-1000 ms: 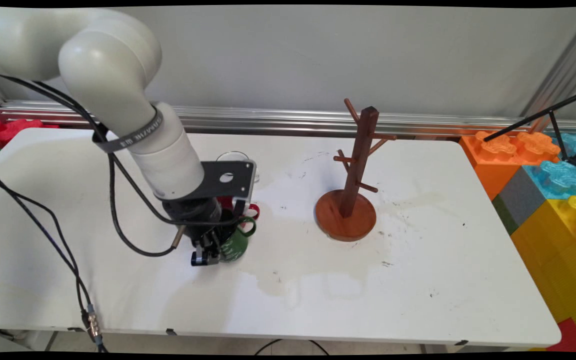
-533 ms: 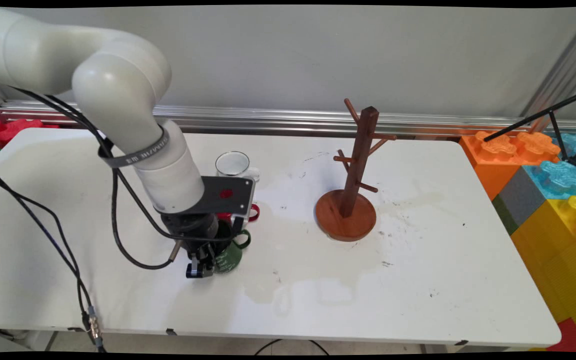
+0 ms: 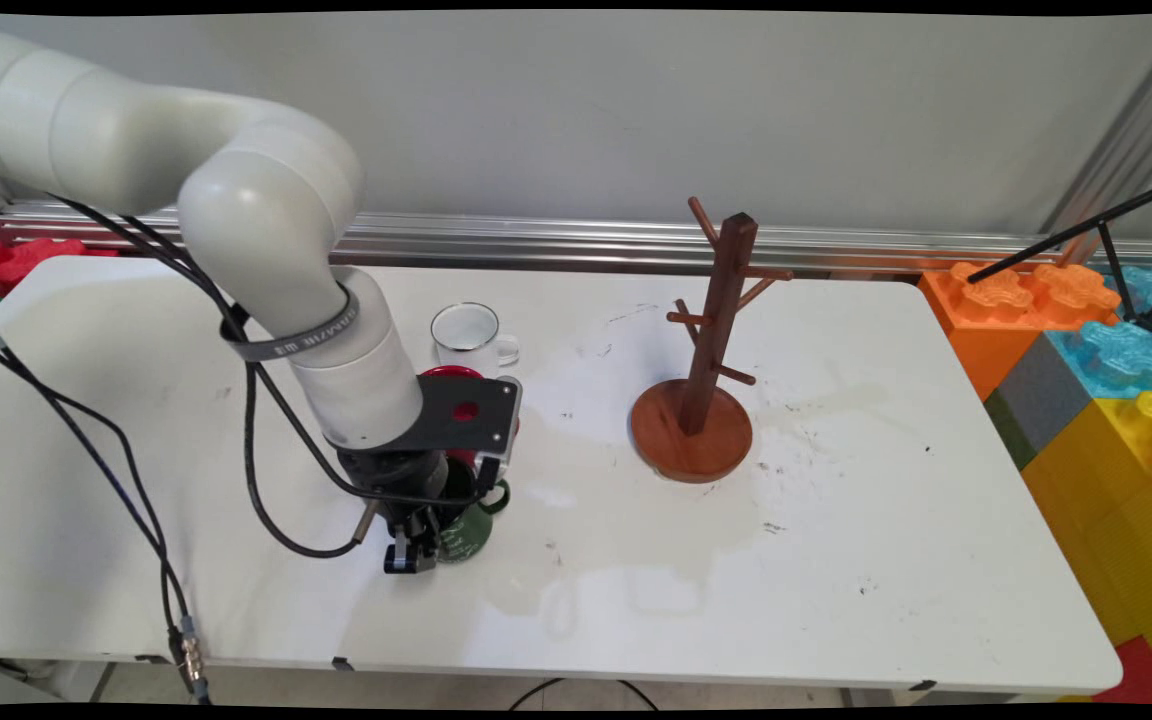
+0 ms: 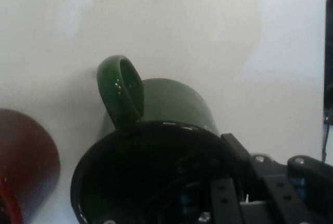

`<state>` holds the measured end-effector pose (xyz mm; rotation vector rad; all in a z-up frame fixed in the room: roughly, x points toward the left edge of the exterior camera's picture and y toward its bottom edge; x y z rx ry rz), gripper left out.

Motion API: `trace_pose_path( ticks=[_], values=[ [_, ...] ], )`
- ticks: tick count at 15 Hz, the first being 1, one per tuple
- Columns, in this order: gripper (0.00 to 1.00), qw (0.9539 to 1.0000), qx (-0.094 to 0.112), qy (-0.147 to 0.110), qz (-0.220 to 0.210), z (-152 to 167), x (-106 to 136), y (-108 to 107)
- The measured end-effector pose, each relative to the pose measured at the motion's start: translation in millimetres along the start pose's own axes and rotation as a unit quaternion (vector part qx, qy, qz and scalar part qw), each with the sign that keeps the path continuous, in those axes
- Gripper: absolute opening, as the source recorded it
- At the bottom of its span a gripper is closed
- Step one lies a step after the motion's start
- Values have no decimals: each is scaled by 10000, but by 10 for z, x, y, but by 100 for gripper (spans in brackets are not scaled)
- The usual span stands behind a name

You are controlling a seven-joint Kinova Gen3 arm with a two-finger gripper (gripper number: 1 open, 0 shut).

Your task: Place the picked object on the table

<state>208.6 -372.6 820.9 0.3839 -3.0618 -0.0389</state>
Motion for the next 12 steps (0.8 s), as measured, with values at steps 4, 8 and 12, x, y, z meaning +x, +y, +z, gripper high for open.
trace_pose_path(
  ticks=[4, 8, 12],
  values=[
    [100, 10000, 6, 63, 7, 65, 28, -8],
    [100, 9999, 33, 156, 16, 95, 37, -32],
    [100, 9988, 56, 486, 92, -60, 50, -33]
  ],
)
